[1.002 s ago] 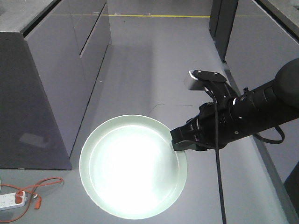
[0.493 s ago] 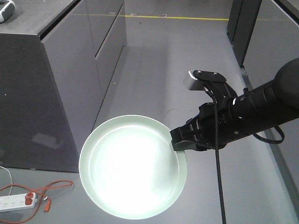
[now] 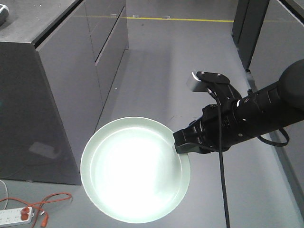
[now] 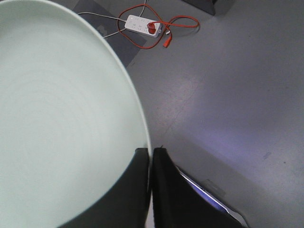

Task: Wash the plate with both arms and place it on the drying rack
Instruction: 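Drive the base away from the counter holding the plate in the right gripper, then drive the base across the room carrying the plate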

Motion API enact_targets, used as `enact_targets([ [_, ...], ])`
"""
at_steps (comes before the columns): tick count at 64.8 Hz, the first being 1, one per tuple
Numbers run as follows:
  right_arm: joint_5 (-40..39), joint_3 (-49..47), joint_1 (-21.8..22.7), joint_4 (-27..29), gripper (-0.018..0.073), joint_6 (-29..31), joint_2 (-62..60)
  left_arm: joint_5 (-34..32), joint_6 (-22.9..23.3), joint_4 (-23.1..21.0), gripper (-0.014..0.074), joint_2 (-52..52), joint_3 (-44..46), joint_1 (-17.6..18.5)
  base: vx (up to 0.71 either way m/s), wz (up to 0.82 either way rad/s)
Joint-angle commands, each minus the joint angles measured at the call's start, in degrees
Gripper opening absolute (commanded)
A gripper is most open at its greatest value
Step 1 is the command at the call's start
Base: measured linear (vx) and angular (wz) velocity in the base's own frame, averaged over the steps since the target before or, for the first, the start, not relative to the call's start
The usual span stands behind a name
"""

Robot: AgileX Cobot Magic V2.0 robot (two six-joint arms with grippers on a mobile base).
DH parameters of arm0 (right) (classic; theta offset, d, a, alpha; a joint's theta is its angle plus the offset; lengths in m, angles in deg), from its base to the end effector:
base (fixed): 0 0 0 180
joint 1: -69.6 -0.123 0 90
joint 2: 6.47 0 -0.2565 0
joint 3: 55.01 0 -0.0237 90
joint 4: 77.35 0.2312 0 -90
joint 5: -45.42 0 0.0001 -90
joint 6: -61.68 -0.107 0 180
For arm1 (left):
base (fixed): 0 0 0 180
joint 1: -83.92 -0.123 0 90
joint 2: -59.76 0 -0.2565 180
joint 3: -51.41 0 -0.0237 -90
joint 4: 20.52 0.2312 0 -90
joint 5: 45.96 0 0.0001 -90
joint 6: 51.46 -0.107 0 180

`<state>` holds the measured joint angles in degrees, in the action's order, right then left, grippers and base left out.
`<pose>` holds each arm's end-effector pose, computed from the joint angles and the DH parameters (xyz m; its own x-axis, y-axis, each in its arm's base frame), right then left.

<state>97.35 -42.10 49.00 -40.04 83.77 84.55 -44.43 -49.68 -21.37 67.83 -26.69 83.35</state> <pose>0.2465 0.1472 0.2659 -0.8331 -0.2627 -0.4867 -0.4927 0.7523 0.4374 0.0821 0.0008 0.2023 0.0405 -0.0455 -0.9981 -0.0077 0.9989 -0.0458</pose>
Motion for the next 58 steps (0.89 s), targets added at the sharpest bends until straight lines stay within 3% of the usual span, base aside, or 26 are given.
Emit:
enact_targets([
  [1,-1.2,-1.5,0.2,2.4,-0.0001,0.5,-2.2,-4.2,0.2,-0.1,-0.0006,-0.8,1.7,0.3,0.14,-0.03],
  [58,-1.3,-1.5,0.2,2.4,-0.0001,0.5,-2.2,-4.2,0.2,-0.1,-0.0006,-0.8,1.7,0.3,0.15,-0.03],
])
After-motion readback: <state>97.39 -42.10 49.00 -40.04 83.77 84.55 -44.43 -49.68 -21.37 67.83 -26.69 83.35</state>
